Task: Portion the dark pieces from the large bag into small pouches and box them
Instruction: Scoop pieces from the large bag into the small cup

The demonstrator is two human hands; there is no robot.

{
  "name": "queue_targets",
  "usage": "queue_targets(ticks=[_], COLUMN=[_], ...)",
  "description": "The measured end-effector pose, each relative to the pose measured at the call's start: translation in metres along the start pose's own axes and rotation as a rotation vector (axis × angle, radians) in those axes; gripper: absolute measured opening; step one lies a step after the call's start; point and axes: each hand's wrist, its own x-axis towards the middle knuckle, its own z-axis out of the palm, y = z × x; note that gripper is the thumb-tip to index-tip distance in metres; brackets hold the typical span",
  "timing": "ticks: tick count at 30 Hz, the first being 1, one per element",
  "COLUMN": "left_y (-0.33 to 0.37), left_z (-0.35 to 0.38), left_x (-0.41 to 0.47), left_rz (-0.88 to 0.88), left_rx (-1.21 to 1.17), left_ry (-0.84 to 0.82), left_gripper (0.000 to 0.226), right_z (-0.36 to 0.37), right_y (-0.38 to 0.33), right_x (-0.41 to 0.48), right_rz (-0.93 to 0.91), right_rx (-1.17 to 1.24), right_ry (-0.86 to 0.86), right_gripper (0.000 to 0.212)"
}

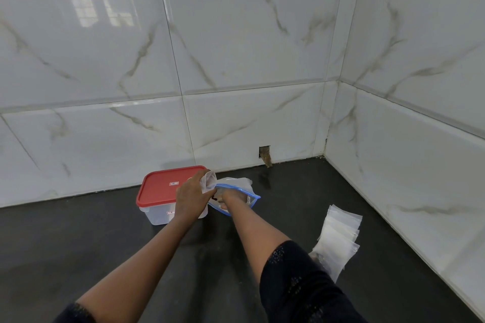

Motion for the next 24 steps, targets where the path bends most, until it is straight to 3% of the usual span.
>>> queue_targets(ticks=[7, 14, 19, 24], left_y=[0.001, 0.007, 0.014, 0.015], left_z=[-0.003, 0.001, 0.005, 0.009], left_x=[0.000, -0.001, -0.001, -0.006], left_rz=[0.048, 0.087, 0.060, 0.017], left_rx=[0.017, 0.057, 0.075, 0.099], left_ry=[0.011, 0.001, 0.012, 0.024], left_gripper=[0.053, 0.050, 0.051, 0.049], right_z=[0.009, -0.002, 0.001, -0.001], right_y=[-0.008, -0.007, -0.004, 0.004], right_x=[0.000, -0.003, -0.011, -0.016], right_rz=[0.150, 0.165, 0.167, 0.152], right_rx=[-0.278, -0.216, -0.007, 0.415], right_ry=[-0.094, -0.079, 0.010, 0.126], right_gripper=[0.053, 0.051, 0.043, 0.041])
